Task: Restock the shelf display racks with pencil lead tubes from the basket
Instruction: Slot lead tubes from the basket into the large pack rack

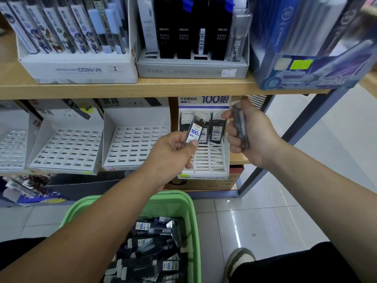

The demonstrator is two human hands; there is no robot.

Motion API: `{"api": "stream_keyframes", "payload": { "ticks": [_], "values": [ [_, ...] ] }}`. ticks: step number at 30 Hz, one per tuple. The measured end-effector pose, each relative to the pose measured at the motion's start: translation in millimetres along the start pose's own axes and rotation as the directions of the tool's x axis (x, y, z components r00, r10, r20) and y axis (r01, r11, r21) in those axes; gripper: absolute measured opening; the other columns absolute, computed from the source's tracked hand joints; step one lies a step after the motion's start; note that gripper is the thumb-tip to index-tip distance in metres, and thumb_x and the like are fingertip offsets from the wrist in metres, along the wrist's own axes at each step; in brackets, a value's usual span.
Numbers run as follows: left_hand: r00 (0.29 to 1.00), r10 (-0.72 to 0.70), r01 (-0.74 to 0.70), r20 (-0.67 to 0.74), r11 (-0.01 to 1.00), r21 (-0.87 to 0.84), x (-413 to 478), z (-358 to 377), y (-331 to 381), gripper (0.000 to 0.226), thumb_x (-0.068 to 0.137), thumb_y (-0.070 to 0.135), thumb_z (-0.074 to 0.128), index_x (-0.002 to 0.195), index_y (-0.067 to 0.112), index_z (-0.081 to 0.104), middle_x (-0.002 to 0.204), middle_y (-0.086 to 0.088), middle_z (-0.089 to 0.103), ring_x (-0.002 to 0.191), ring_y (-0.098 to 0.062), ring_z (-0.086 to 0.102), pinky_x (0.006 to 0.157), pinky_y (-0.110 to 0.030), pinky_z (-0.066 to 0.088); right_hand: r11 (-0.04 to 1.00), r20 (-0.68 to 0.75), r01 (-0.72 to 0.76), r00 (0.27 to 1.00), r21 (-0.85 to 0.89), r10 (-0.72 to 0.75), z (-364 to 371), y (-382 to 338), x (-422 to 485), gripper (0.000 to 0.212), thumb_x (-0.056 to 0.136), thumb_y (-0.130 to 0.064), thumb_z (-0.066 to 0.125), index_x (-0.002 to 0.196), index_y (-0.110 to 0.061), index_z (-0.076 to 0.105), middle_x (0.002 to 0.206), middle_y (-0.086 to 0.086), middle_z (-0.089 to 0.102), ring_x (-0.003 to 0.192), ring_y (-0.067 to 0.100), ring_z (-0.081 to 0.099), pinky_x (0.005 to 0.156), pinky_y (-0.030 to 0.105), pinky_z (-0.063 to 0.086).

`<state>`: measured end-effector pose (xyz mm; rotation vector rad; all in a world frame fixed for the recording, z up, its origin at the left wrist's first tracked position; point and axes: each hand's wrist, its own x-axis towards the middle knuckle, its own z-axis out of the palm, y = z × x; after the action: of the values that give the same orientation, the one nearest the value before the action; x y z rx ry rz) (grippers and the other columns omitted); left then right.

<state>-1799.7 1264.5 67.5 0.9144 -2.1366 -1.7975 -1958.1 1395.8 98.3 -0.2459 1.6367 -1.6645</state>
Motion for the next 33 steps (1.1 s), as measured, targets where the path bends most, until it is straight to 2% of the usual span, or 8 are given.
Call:
{"api": "stream_keyframes", "payload": {
  "ticks": [4,7,12,15,18,21,27,33],
  "values": [
    [0.997,-0.035,0.029,-0.068,0.995,-0.097,5,0,0,0.015,0.097,0.015,0.069,0.110,0.014,0.061,0.081,-0.001,0.075,0.071,-0.014,0.075,0.061,-0.029,0.047,0.999,0.023,0.040,0.999,-0.034,-0.039,-5,2,-2,0.025,0.103,-0.033,0.058,0.114,-0.010,0.059,0.078,0.001,0.067,0.062,0.019,0.060,0.055,0.029,0.048],
    [0.996,-0.038,0.031,-0.079,0.997,-0.077,7,-3,4,0.024,0.093,0.010,0.073,0.108,0.018,0.056,0.085,-0.003,0.080,0.078,-0.018,0.078,0.061,-0.029,0.048,0.988,-0.038,0.090,0.995,-0.126,-0.095,-7,7,-1,0.023,0.097,-0.020,0.070,0.118,-0.011,0.069,0.103,0.007,0.078,0.092,0.028,0.076,0.080,0.045,0.063],
    [0.985,0.104,-0.094,-0.141,0.993,0.077,13,-6,9,0.033,0.097,0.032,0.071,0.088,0.001,0.061,0.080,-0.024,0.067,0.063,-0.021,0.056,0.062,-0.032,0.049,0.970,-0.056,0.116,0.990,-0.212,-0.131,-10,6,-2,0.008,0.093,-0.013,0.073,0.101,-0.010,0.075,0.098,0.008,0.080,0.094,0.027,0.076,0.081,0.047,0.063],
    [0.971,0.209,-0.190,-0.119,0.969,0.158,16,-9,14,0.016,0.094,0.018,0.076,0.082,0.017,0.065,0.071,-0.013,0.063,0.060,-0.018,0.056,0.059,-0.031,0.050,0.965,-0.065,0.125,0.988,-0.230,-0.143,-10,5,-2,0.012,0.095,-0.013,0.072,0.105,-0.007,0.073,0.097,0.008,0.080,0.094,0.027,0.076,0.079,0.045,0.065],
    [0.958,0.257,-0.223,-0.127,0.947,0.232,23,-11,22,0.040,0.087,0.009,0.080,0.105,0.037,0.059,0.083,-0.002,0.067,0.066,-0.019,0.067,0.067,-0.040,0.060,0.940,-0.124,0.205,0.961,-0.274,-0.246,-11,3,-1,0.019,0.092,-0.013,0.075,0.110,-0.014,0.068,0.098,0.008,0.078,0.091,0.020,0.076,0.075,0.036,0.064],
    [0.935,0.338,-0.273,-0.110,0.881,0.387,37,-10,25,0.049,0.086,0.016,0.080,0.122,0.035,0.052,0.090,0.008,0.064,0.076,-0.021,0.069,0.070,-0.038,0.058,0.909,-0.146,0.311,0.921,-0.278,-0.360,-13,1,-1,0.021,0.091,-0.010,0.076,0.102,-0.021,0.063,0.091,0.011,0.077,0.076,0.010,0.073,0.059,0.018,0.054],
    [0.892,0.451,-0.421,0.020,0.815,0.398,49,7,29,0.036,0.092,0.008,0.072,0.118,0.031,0.060,0.086,0.011,0.068,0.073,-0.005,0.064,0.074,-0.029,0.057,0.855,-0.122,0.398,0.881,-0.332,-0.457,-13,7,9,0.016,0.092,-0.011,0.073,0.093,-0.024,0.063,0.089,0.016,0.075,0.088,0.033,0.073,0.085,0.055,0.060],
    [0.866,0.498,-0.463,0.038,0.772,0.436,52,9,19,0.028,0.091,0.006,0.073,0.109,0.025,0.062,0.089,0.009,0.063,0.075,-0.008,0.063,0.074,-0.030,0.058,0.786,-0.072,0.441,0.852,-0.434,-0.518,-15,11,19,0.012,0.087,-0.002,0.075,0.092,-0.012,0.070,0.094,0.018,0.073,0.089,0.031,0.069,0.081,0.047,0.059]
  ]
}}
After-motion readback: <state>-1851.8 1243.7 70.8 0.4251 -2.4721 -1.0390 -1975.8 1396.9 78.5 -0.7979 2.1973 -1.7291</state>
